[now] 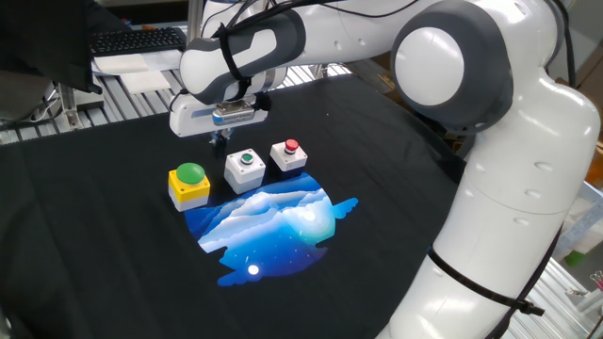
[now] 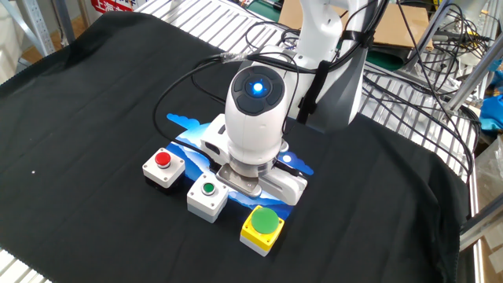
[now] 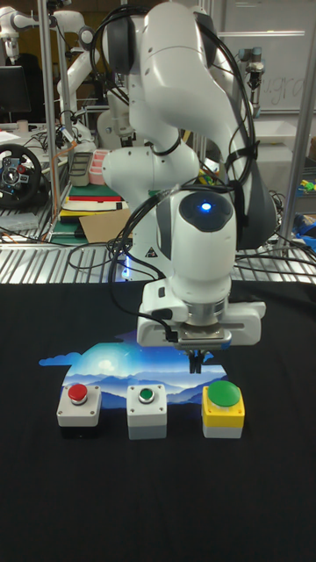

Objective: Press three buttons from left to right in sequence

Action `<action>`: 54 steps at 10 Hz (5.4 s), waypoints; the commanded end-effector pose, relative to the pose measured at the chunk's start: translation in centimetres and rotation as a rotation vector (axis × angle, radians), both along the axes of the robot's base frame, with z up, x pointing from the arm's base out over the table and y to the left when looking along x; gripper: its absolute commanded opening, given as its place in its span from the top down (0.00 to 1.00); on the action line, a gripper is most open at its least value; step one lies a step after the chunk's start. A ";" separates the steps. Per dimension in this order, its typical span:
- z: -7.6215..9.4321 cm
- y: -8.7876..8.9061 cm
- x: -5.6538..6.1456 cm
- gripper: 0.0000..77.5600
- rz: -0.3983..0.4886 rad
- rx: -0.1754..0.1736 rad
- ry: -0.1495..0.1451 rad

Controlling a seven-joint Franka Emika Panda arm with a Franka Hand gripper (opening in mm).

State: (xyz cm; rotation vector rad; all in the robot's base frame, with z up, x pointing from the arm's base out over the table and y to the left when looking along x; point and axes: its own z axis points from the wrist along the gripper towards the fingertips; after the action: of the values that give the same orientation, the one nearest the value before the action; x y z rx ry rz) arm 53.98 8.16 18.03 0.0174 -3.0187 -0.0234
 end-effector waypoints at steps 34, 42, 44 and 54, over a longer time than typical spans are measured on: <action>-2.7 5.6 2.4 0.99 -0.025 -0.002 -0.025; -3.0 5.3 2.5 0.99 -0.020 0.000 -0.014; -3.2 5.4 2.5 0.99 -0.016 0.002 -0.012; -3.3 5.5 2.4 0.99 -0.015 -0.009 0.006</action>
State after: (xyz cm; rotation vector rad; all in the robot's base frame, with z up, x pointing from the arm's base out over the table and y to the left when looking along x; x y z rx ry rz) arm 56.32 13.63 14.61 -0.0071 -3.0105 -0.0108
